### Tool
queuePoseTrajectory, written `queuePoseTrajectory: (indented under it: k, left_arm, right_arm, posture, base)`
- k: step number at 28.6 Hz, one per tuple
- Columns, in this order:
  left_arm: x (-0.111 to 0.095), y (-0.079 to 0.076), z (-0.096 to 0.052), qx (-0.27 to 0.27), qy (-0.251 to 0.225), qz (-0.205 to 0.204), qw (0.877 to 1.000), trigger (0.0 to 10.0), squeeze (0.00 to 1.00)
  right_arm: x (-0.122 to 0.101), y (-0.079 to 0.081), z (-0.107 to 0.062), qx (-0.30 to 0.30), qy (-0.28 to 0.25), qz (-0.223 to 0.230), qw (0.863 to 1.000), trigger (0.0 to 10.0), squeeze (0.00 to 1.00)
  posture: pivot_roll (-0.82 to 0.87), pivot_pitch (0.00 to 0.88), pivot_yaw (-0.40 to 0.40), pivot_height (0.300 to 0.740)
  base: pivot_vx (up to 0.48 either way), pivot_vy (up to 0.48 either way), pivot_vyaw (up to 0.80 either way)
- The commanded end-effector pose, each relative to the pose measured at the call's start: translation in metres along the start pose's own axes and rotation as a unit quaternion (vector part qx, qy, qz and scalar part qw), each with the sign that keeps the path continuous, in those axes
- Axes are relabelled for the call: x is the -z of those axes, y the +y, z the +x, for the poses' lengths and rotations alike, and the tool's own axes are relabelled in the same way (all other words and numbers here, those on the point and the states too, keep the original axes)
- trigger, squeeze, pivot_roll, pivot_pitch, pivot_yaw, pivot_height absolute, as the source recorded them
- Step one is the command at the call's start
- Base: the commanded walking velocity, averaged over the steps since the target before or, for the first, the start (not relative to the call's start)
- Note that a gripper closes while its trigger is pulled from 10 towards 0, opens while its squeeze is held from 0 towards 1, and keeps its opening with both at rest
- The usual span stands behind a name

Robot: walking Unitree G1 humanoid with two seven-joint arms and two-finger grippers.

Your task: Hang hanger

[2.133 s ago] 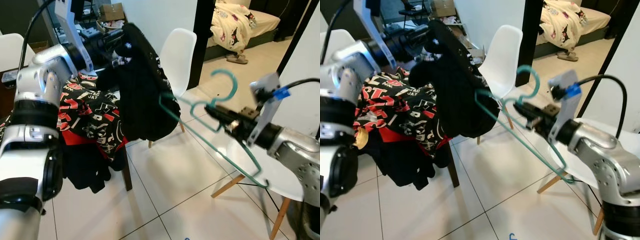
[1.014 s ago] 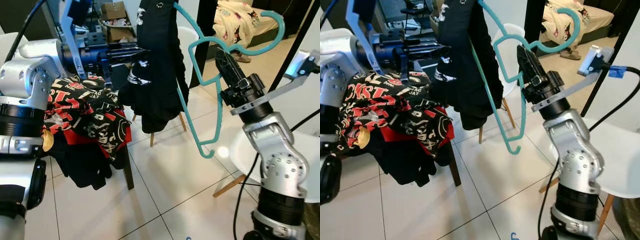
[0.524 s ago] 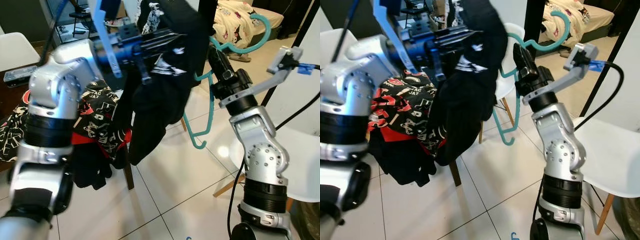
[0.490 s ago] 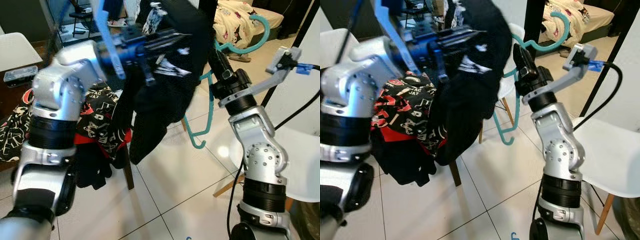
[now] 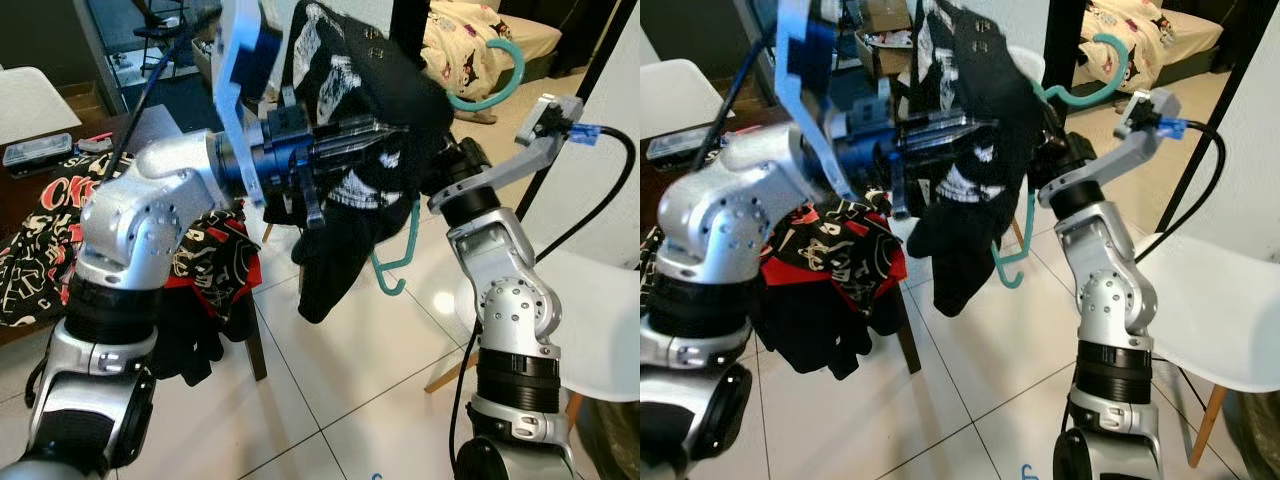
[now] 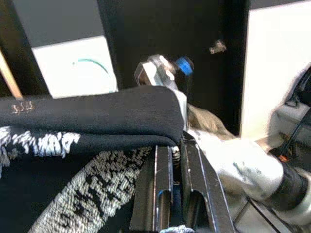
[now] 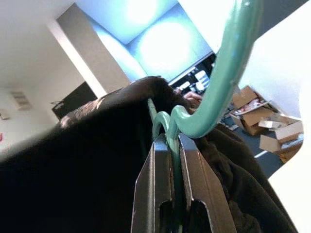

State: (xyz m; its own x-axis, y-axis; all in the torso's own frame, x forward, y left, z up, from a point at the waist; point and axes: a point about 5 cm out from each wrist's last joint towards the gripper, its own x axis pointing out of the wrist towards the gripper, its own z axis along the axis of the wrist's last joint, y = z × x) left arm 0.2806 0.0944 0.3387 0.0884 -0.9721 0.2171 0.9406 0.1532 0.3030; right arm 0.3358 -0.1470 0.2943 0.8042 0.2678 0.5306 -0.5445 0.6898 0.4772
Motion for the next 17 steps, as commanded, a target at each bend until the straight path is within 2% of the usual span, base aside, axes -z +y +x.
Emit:
queuePoseTrajectory:
  k: [1,6,8,10,11,14,15,17]
  left_arm:
    - [0.002,-0.021,0.002,0.074,0.01,-0.011,0.997,10.0,0.0]
    - [0.005,-0.027,-0.001,0.084,0.01,-0.031,0.996,10.0,0.0]
    - [0.022,-0.048,-0.021,0.12,0.027,-0.095,0.988,10.0,0.0]
    - [0.022,-0.048,-0.021,0.12,0.027,-0.095,0.988,10.0,0.0]
    - [0.031,-0.058,-0.031,0.136,0.045,-0.126,0.982,10.0,0.0]
    - [0.038,-0.066,-0.038,0.145,0.06,-0.147,0.977,10.0,0.0]
    - [0.057,-0.08,-0.053,0.158,0.103,-0.195,0.963,10.0,0.0]
    - [0.057,-0.08,-0.053,0.158,0.103,-0.195,0.963,10.0,0.0]
  right_arm:
    - [-0.006,-0.003,0.004,0.015,-0.02,-0.007,1.0,10.0,0.0]
    - [-0.007,-0.004,0.005,0.018,-0.02,-0.009,1.0,10.0,0.0]
    - [-0.009,-0.009,0.007,0.029,-0.02,-0.018,0.999,10.0,0.0]
    - [-0.009,-0.009,0.007,0.029,-0.02,-0.018,0.999,10.0,0.0]
    - [-0.01,-0.012,0.008,0.034,-0.019,-0.022,0.999,10.0,0.0]
    - [-0.011,-0.013,0.008,0.036,-0.019,-0.025,0.999,10.0,0.0]
    - [-0.014,-0.016,0.009,0.04,-0.022,-0.029,0.999,10.0,0.0]
    - [-0.014,-0.016,0.009,0.04,-0.022,-0.029,0.999,10.0,0.0]
  posture:
    - [0.02,0.071,0.014,0.74]
    - [0.02,0.07,0.012,0.74]
    - [0.02,0.064,0.005,0.74]
    - [0.02,0.064,0.005,0.74]
    - [0.02,0.064,0.004,0.74]
    - [0.02,0.064,0.004,0.74]
    - [0.03,0.059,0.0,0.74]
    - [0.03,0.059,0.0,0.74]
  base:
    - [0.0,0.0,0.0]
    - [0.0,0.0,0.0]
    - [0.0,0.0,0.0]
    - [0.0,0.0,0.0]
    - [0.0,0.0,0.0]
    - [0.0,0.0,0.0]
    - [0.0,0.0,0.0]
    - [0.0,0.0,0.0]
